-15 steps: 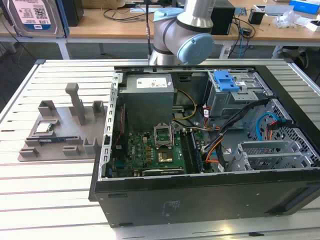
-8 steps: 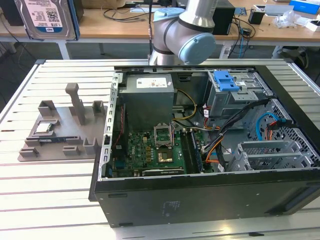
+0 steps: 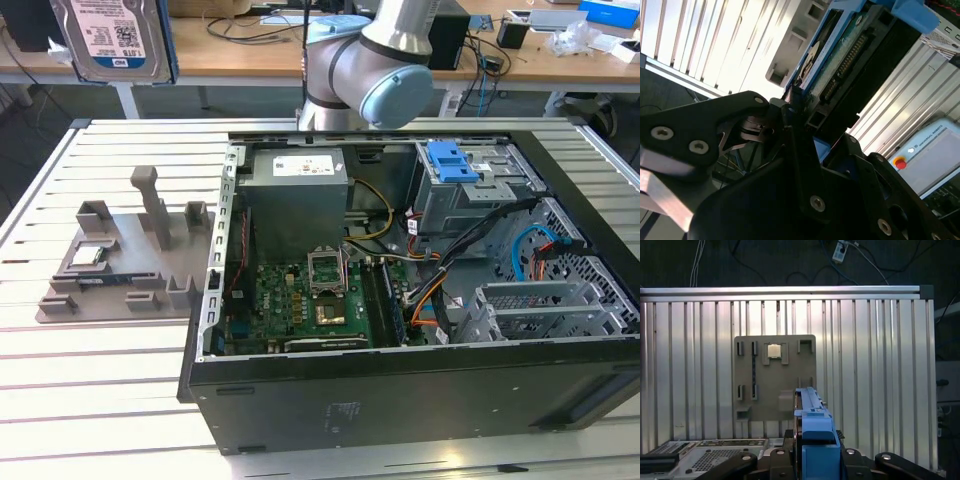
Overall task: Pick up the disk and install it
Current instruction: 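Pick up the disk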
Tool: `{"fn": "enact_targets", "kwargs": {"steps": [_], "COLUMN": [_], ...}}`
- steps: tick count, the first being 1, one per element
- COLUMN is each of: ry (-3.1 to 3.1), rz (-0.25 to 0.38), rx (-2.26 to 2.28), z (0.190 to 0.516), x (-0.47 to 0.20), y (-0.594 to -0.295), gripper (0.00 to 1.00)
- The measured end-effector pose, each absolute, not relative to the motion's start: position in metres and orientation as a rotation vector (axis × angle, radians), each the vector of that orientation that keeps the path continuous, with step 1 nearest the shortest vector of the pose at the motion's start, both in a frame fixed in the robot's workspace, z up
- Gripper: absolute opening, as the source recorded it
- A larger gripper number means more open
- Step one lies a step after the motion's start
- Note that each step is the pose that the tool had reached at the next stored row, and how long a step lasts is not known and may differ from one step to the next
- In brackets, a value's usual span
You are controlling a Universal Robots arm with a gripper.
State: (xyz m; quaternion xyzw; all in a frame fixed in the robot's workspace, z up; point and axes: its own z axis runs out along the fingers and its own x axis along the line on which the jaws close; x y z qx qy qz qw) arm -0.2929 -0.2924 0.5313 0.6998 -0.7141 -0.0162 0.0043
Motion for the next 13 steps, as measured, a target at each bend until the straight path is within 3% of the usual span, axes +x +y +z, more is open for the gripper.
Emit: {"fn": "enact_targets", "kwargs": {"steps": [13], "ry": [-2.236], "rz": [-0.053], "rx": [2.192], "z": [0.529], "x": [-0.248], "y": [-0.294], "gripper": [0.37]}}
